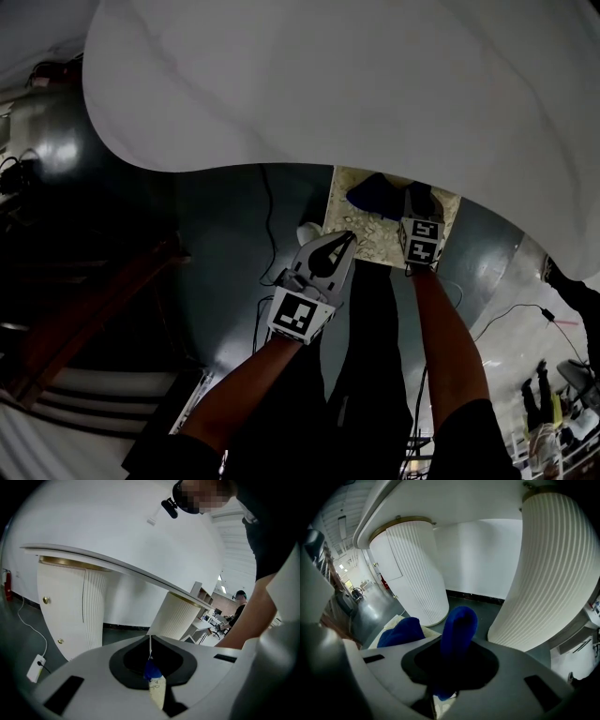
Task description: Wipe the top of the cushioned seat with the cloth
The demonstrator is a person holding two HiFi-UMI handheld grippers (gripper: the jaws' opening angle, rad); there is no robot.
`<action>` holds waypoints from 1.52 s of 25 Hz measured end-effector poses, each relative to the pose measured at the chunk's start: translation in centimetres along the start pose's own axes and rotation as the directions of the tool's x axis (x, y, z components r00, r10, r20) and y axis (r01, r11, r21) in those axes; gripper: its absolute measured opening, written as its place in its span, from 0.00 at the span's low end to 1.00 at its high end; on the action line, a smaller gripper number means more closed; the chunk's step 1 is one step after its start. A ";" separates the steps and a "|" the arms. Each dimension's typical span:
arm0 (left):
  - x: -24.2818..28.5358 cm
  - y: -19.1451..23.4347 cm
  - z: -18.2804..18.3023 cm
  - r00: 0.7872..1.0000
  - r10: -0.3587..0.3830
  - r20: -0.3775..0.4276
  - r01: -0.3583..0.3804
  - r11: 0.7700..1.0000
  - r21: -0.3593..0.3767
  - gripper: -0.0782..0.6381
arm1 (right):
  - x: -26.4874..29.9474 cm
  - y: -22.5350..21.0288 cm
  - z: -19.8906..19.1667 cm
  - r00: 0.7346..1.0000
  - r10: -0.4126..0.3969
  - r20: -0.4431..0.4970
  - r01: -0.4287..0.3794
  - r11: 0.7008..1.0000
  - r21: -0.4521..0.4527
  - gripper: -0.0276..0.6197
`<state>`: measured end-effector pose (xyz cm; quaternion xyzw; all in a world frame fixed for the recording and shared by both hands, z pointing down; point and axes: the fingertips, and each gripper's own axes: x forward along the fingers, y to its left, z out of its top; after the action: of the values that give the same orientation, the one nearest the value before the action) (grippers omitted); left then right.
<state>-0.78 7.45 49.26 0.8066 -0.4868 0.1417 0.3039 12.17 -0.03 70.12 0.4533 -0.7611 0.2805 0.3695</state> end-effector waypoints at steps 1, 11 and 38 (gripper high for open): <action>0.1 -0.1 0.0 1.000 -0.001 0.001 0.001 1.000 -0.002 0.14 | 0.0 -0.3 0.0 1.000 -0.003 0.000 0.003 1.000 0.001 0.19; 0.9 -1.4 0.7 1.000 -0.014 0.020 0.014 1.000 -0.009 0.14 | -0.6 -3.0 -1.0 1.000 -0.006 0.000 0.006 0.999 -0.050 0.19; 3.0 -5.5 0.0 0.999 -0.042 -0.019 0.042 0.999 0.018 0.14 | -2.6 -12.4 -3.6 0.996 -0.084 -0.025 0.083 0.996 -0.036 0.19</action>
<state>5.44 7.21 48.87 0.8180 -0.4656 0.1473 0.3039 25.20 -1.40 71.18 0.4744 -0.7415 0.2572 0.3988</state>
